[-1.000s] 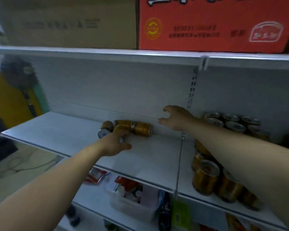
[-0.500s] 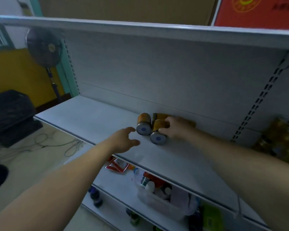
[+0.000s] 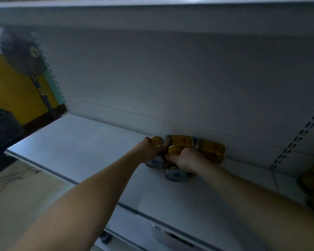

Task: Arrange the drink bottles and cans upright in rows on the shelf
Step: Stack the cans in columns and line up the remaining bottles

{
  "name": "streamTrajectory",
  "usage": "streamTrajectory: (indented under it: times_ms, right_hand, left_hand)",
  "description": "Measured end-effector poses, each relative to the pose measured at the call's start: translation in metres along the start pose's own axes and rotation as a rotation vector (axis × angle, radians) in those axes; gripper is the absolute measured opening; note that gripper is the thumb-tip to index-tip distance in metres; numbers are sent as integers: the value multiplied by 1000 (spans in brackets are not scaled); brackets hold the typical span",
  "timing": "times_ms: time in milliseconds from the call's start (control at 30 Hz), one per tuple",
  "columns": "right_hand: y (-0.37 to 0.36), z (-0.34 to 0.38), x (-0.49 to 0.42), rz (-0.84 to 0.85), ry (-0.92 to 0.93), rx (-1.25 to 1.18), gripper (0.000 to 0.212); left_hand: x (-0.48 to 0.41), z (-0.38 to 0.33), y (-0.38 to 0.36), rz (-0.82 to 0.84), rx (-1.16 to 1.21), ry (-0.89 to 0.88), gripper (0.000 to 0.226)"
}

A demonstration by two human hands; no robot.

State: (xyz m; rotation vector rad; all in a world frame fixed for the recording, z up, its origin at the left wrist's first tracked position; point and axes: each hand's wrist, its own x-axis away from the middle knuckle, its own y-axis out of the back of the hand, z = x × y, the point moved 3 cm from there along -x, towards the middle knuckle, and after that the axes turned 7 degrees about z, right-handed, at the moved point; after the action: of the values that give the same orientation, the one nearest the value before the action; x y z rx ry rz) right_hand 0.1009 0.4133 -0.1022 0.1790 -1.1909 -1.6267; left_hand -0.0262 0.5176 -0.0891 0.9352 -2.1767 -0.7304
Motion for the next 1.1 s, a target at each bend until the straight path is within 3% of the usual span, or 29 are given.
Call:
streamTrajectory:
  times_ms: [133,267,433,533,600,667,800,933,1100]
  right_hand:
    - [-6,-2,8,-83,-19,-126,51]
    - [-13,-6,25,-225,4,-219,45]
    - [-36,-8,64,-423,165,-350,61]
    - [-49,-10,88,-491,178,-474,94]
    - [-57,-10,103,-536,168,-494,109]
    - [-59,-5,122,-588,179,-482,105]
    - [-44,-3,174,-753,222,-500,66]
    - [-25,-23,228,-893,171,-543,64]
    - [-7,-81,293,-1029,62,-649,77]
  left_hand:
    - [-4,7,-1,35,-25,-87,57]
    - [11,33,3,1,97,-174,59]
    - [41,66,12,7,299,-355,77]
    - [63,77,22,71,427,-323,95]
    - [78,78,25,69,387,-357,100]
    - [95,71,28,40,343,-427,88]
    - [128,44,20,123,427,-614,68]
    - [162,5,0,186,483,-693,66]
    - [206,-54,-49,272,497,-785,49]
